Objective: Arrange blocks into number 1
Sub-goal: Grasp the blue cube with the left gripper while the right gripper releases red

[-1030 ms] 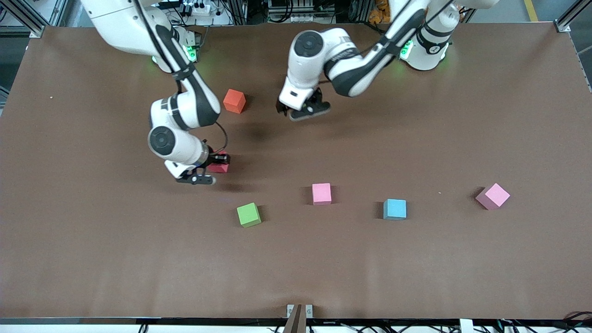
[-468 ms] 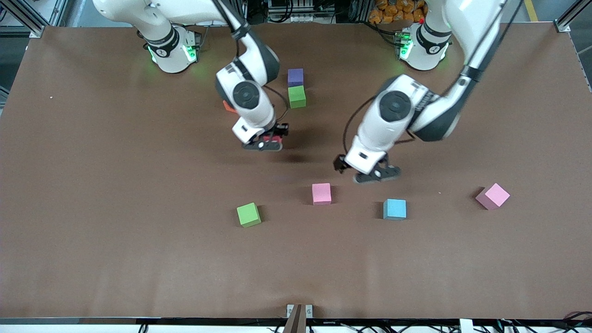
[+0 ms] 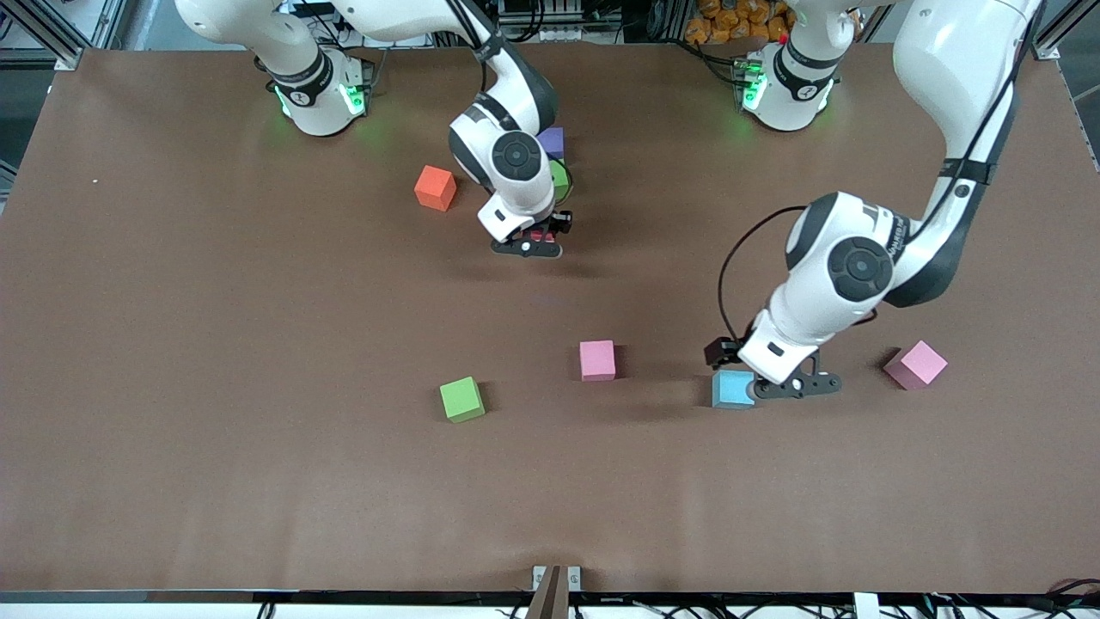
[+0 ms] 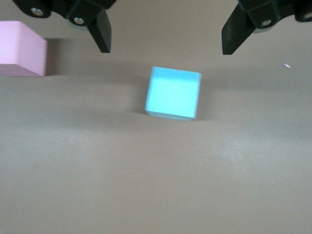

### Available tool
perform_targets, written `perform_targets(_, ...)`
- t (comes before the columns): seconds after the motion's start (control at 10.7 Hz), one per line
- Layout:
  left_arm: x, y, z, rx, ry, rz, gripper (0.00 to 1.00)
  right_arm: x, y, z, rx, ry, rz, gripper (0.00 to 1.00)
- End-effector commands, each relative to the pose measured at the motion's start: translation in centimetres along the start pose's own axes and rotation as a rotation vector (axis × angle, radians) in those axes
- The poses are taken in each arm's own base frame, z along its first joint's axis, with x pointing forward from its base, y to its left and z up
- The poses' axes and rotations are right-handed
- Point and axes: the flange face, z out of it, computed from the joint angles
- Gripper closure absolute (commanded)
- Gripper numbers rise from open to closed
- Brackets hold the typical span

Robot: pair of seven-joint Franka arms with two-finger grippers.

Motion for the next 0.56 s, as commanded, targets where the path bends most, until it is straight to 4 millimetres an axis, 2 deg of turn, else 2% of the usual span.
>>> perform_targets(0.0, 1.5, -2.7, 2.3, 0.038, -0.025, 0.048, 0.00, -1.8, -1.6, 0.7, -0.022, -0.009, 0.033, 0.80)
perform_targets(0.28, 2.3, -2.5, 5.9, 0.050, -0.053, 0.128, 0.00, -3.7, -2.2, 1.0, -0.050, -0.025, 0.022, 0.77)
perform_targets(0.37, 2.3, -2.3, 6.3, 0.050, -0.057, 0.132, 0.00, -4.3, -2.3, 1.1, -0.064, -0.034, 0.016, 0.74)
perform_targets(0.47, 1.8, -0.9, 6.7, 0.058, -0.058, 0.163, 0.00, -4.9, -2.4, 1.1, -0.076, -0.041, 0.011, 0.74)
